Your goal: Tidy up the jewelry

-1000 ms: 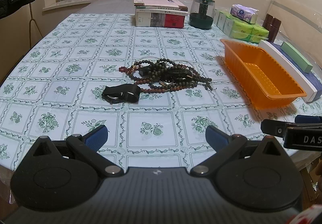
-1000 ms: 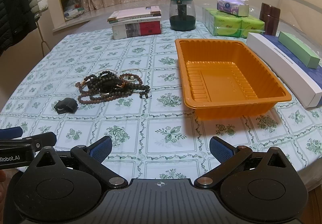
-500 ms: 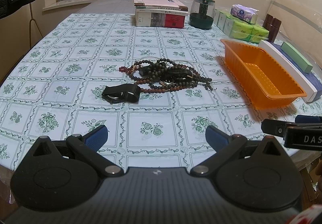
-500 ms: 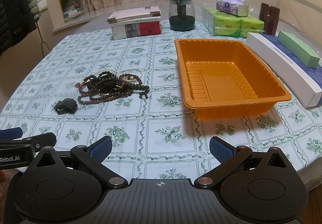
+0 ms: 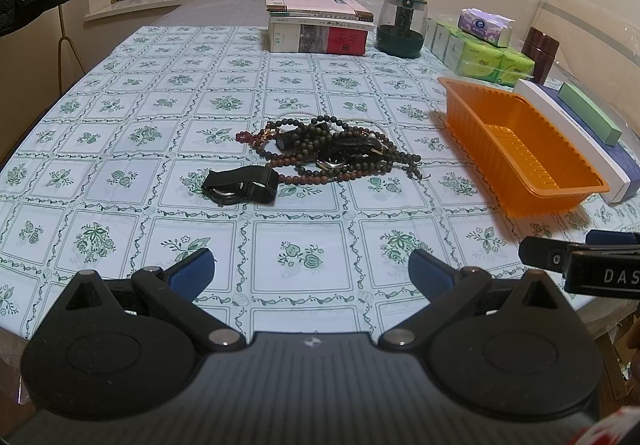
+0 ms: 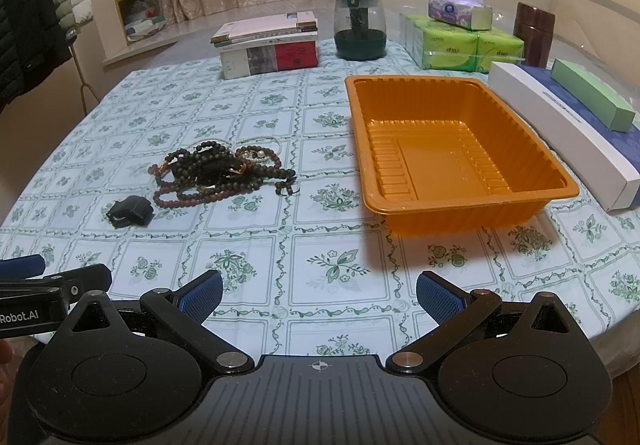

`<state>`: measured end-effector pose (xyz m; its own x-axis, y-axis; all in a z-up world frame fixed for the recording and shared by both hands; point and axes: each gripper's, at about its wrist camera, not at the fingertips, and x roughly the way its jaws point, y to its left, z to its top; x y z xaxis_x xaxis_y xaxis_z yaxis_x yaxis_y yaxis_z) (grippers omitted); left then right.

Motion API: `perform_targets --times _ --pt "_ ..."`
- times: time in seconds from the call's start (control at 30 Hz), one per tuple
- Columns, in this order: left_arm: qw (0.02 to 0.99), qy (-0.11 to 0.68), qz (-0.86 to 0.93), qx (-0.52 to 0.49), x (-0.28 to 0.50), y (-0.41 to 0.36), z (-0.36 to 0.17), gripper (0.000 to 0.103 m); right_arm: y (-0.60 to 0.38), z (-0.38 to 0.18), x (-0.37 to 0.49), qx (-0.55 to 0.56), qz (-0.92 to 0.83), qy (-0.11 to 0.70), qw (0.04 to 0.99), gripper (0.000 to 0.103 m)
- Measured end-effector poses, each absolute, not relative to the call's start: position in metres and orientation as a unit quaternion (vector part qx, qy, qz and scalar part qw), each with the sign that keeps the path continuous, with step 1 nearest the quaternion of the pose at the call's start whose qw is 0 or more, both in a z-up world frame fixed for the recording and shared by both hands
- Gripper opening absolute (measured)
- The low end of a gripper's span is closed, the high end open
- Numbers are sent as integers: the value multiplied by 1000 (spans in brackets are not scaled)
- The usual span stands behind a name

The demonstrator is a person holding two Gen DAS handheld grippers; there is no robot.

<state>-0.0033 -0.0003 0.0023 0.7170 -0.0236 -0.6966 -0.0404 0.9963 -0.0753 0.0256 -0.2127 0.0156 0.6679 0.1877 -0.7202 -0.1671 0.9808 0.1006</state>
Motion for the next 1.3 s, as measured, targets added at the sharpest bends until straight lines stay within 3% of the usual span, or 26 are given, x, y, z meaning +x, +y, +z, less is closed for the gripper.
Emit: perform_targets --times 0.33,0.8,0.87,1.0,1.23,1.3 --pt "924 378 0 -56 -2 1 0 102 -216 12 27 32 89 398 913 103" --pt "915 361 -16 -179 26 30 -3 102 -304 29 40 196 1 322 926 102" --pt "919 354 -13 -176 31 30 -3 102 -324 31 45 210 -20 307 928 90" --pt "923 349 -15 -162 42 28 -7 102 -367 29 63 212 -68 297 928 82" --pt "927 345 -18 -148 60 20 -18 102 -421 15 96 203 -95 302 927 56" --pt "925 344 -19 -157 64 18 -22 102 -428 6 107 204 -93 313 923 54"
